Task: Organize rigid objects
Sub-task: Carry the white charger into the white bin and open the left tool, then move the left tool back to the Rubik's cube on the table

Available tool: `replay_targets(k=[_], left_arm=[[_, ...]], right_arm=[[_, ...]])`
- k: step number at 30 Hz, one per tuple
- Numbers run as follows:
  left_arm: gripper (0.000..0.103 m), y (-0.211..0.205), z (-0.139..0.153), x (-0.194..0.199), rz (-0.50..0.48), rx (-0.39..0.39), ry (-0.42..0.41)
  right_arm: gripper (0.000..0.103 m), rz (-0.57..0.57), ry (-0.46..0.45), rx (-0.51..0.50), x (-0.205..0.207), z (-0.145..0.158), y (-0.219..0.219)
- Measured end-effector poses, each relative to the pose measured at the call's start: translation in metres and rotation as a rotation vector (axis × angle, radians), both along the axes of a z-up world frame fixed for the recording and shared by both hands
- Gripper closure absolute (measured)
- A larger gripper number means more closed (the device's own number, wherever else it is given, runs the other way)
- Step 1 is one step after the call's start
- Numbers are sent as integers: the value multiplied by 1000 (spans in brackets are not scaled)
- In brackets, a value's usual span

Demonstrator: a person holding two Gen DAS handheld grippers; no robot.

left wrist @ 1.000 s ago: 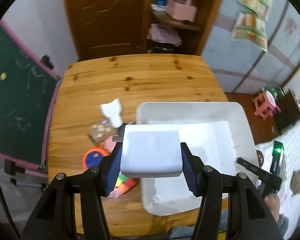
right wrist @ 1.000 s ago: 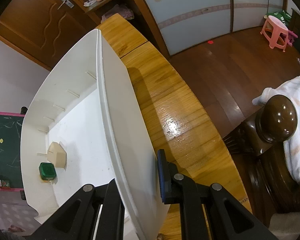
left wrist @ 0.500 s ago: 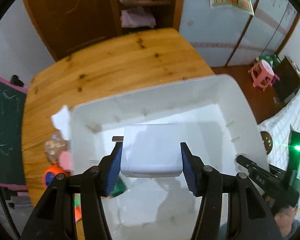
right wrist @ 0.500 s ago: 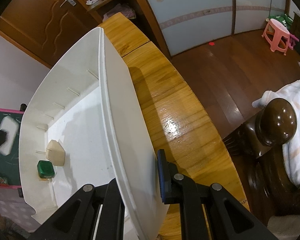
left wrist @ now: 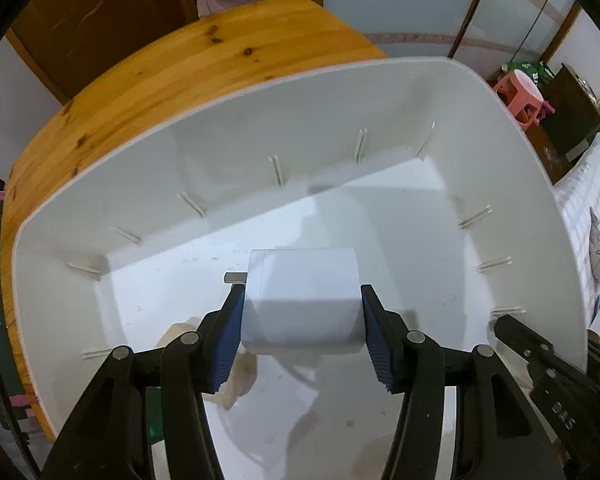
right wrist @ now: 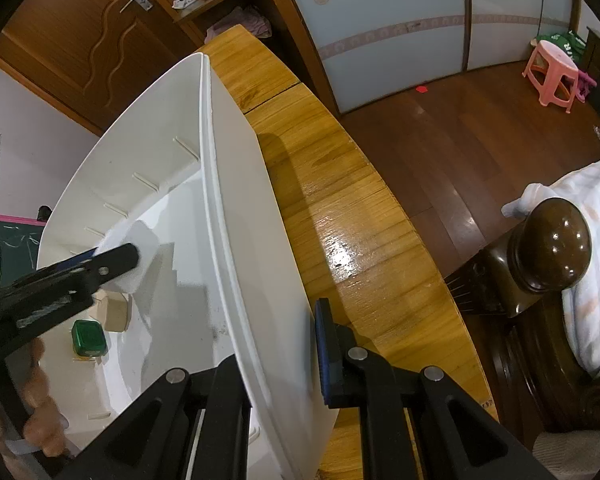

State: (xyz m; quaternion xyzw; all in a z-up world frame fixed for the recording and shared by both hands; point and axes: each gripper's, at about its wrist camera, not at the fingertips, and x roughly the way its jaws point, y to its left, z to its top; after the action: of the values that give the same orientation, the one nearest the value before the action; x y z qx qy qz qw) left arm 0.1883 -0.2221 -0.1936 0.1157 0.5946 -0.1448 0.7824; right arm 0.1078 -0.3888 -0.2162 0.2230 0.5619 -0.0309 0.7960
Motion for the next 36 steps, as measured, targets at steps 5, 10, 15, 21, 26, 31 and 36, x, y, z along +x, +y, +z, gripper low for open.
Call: replay_targets(k=[5, 10, 15, 21, 26, 31, 36], left_arm=[[44, -6, -11, 2, -1, 10, 11], [36, -4, -12, 1, 9, -8, 37], [22, 8, -10, -3, 32, -48, 61], [21, 28, 17, -16, 33, -57, 29], [21, 53, 46, -26, 45, -81, -3], [21, 88, 80, -36, 60, -97, -76], [21, 125, 110, -47, 101, -117, -138]], right_arm=[[91, 2, 0, -2, 0, 0, 0], [91, 3, 4, -5, 1, 1, 0], [91, 2, 5, -11, 1, 3, 1], [91, 1, 10, -22, 1, 3, 3], [91, -1, 8, -24, 1, 2, 3], [91, 1, 8, -25, 0, 2, 3], [91, 0, 8, -25, 0, 2, 3]])
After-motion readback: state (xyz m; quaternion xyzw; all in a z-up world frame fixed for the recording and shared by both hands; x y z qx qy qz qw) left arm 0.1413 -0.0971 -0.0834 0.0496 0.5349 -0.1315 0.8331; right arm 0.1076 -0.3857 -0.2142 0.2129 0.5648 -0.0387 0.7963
